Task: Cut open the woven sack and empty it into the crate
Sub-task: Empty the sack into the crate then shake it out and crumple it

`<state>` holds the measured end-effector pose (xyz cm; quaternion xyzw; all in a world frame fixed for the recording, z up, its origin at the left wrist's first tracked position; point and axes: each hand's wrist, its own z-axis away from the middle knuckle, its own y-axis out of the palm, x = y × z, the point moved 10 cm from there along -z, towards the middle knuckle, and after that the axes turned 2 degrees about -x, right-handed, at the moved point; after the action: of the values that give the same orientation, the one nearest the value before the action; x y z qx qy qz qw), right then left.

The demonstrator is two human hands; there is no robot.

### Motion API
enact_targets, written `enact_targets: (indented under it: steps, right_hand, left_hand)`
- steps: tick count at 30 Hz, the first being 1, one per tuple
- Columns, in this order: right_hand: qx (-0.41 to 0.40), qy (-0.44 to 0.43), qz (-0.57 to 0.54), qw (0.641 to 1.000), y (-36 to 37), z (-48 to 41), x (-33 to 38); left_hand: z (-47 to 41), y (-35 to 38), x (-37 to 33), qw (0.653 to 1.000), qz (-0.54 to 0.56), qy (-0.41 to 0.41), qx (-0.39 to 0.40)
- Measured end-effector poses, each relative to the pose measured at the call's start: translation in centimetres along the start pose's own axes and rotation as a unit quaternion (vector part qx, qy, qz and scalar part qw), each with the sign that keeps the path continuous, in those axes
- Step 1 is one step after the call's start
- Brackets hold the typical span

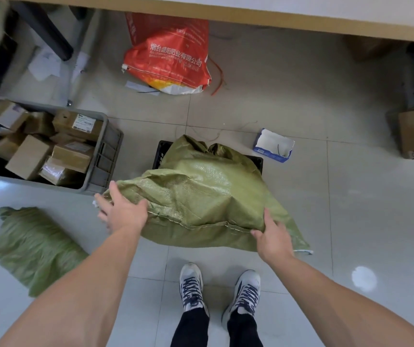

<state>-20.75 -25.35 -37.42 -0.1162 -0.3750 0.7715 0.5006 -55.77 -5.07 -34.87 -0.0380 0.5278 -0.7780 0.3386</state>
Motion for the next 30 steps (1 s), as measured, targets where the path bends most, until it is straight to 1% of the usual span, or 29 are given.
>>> enact_targets:
  steps: [2,3,4,6,9,12,14,16,18,19,21,23,25,27,28,30]
  right_hand:
    - [-0.029,-0.026,0.012,0.999,-0.4,0.1,0.6]
    - [-0.046,-0.037,0.019,0.998,-0.7,0.3,0.9]
    - [-0.067,-0.045,0.018,0.997,-1.1,0.4,1.3]
    - [-0.104,-0.065,-0.001,0.992,-2.0,0.7,2.3]
    - [-0.132,-0.075,-0.042,0.987,-3.5,1.6,4.0]
    - [-0.172,-0.107,-0.043,0.978,-6.3,2.5,6.4]
    - [-0.203,-0.141,-0.051,0.968,-8.4,3.3,8.2]
    - [-0.222,-0.177,-0.065,0.957,-9.9,4.3,10.3]
    - [-0.217,-0.209,-0.073,0.951,-10.6,5.2,12.4]
    - [-0.201,-0.217,-0.075,0.952,-10.7,5.4,13.3]
    - [-0.166,-0.211,-0.085,0.96,-10.6,5.6,14.0]
    - [-0.151,-0.211,-0.085,0.962,-10.8,5.8,14.2]
    - [-0.148,-0.219,-0.058,0.963,-10.8,5.9,13.9]
    - [-0.146,-0.202,-0.031,0.968,-10.9,5.5,13.1]
    - [-0.146,-0.19,-0.032,0.97,-11.1,5.3,12.7]
    - [-0.164,-0.202,-0.05,0.964,-11.8,5.5,12.6]
  left_hand:
    - [-1.2,0.8,1.1,0.999,0.033,-0.022,0.036]
    - [-1.4,1.3,1.0,0.997,0.057,-0.018,0.056]
    - [-1.4,1.8,0.4,0.995,0.072,-0.001,0.073]
    - [-1.0,2.2,-1.5,0.994,0.049,0.051,0.089]
    - [0.0,1.2,-3.5,0.994,0.029,0.075,0.072]
    - [1.1,-1.0,-5.7,0.993,0.007,0.116,0.024]
    - [2.6,-3.2,-8.2,0.982,0.004,0.187,-0.018]
    - [4.9,-5.2,-11.2,0.96,0.035,0.272,-0.047]
    - [7.0,-5.5,-13.3,0.942,0.054,0.328,-0.037]
    - [7.8,-5.2,-13.9,0.94,0.048,0.337,-0.024]
    - [8.5,-4.9,-14.2,0.947,0.036,0.318,-0.011]
    - [8.4,-5.7,-14.0,0.957,0.049,0.284,-0.025]
    - [8.2,-6.8,-14.0,0.957,0.07,0.277,-0.042]
    - [7.8,-7.8,-13.7,0.958,0.082,0.269,-0.064]
    - [7.6,-8.3,-13.4,0.958,0.092,0.259,-0.079]
    - [7.2,-9.3,-12.9,0.956,0.124,0.245,-0.104]
